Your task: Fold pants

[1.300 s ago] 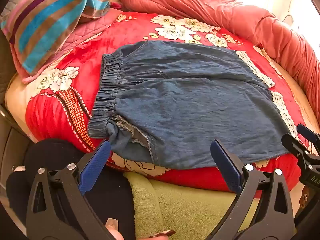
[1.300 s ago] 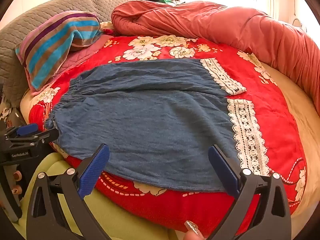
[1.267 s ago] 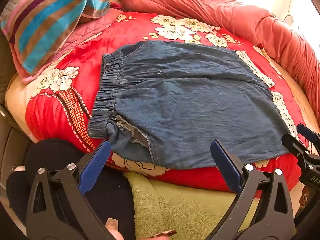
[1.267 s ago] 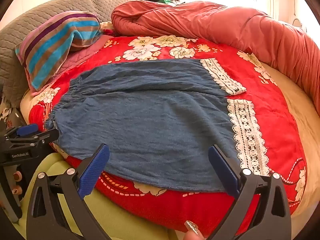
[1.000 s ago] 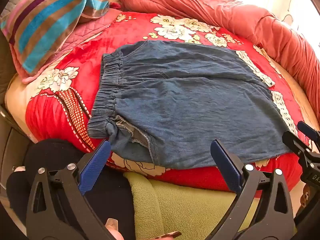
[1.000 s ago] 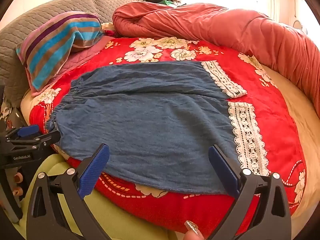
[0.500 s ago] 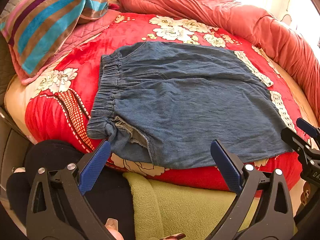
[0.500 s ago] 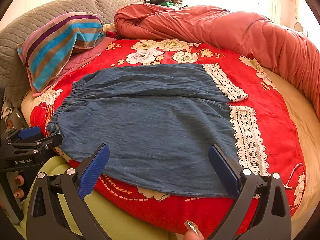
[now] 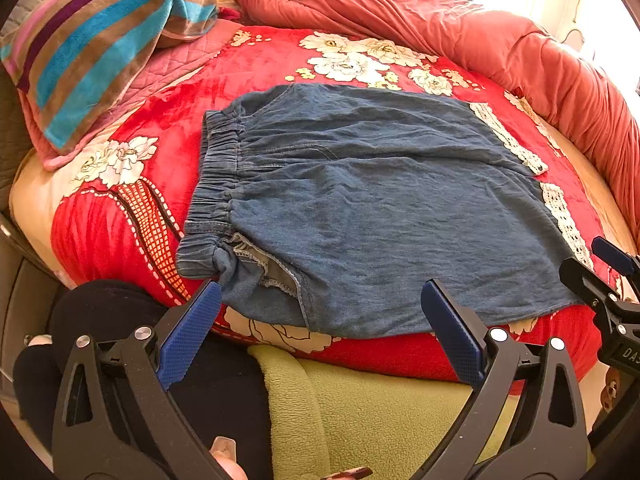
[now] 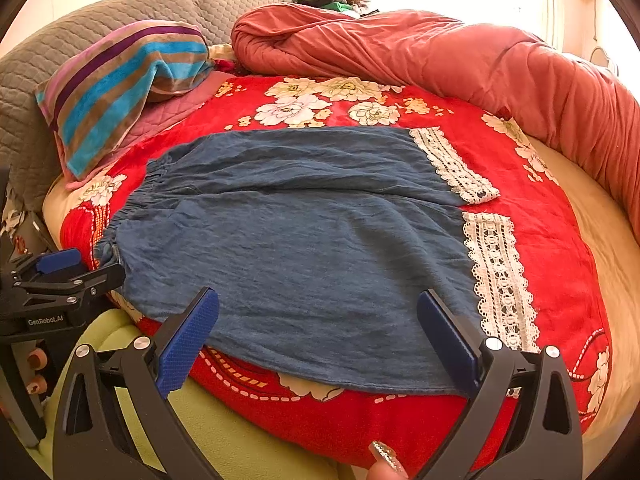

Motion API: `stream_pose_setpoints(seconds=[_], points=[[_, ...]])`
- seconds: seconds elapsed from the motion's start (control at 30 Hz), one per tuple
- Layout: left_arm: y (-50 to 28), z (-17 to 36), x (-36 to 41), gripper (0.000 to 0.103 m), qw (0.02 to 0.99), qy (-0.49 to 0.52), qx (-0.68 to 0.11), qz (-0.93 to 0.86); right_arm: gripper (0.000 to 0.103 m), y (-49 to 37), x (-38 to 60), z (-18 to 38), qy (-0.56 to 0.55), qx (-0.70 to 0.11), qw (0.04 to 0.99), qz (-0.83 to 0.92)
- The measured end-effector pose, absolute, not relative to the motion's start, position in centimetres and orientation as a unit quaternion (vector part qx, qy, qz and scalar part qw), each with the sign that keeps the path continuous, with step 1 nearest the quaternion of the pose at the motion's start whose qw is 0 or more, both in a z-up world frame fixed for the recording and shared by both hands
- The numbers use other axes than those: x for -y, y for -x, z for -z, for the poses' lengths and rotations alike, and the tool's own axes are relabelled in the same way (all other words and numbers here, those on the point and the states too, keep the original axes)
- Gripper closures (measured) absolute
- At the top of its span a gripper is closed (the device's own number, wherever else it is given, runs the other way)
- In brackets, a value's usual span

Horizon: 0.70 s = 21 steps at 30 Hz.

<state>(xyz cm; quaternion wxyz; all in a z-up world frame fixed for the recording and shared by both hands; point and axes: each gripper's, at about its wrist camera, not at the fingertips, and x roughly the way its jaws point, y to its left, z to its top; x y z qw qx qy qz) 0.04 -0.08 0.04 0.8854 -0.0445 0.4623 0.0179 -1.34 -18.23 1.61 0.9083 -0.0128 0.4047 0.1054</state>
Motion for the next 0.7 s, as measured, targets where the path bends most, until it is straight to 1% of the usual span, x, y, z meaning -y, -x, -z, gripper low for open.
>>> stream_pose_setpoints(seconds=[0.7], points=[[-0.01, -0.06, 0.1, 0.009, 0.886, 0.044, -0.462, -0.018, 0.004, 1.37, 17.94, -1.46, 0.013, -0.405, 0.908, -0.105]])
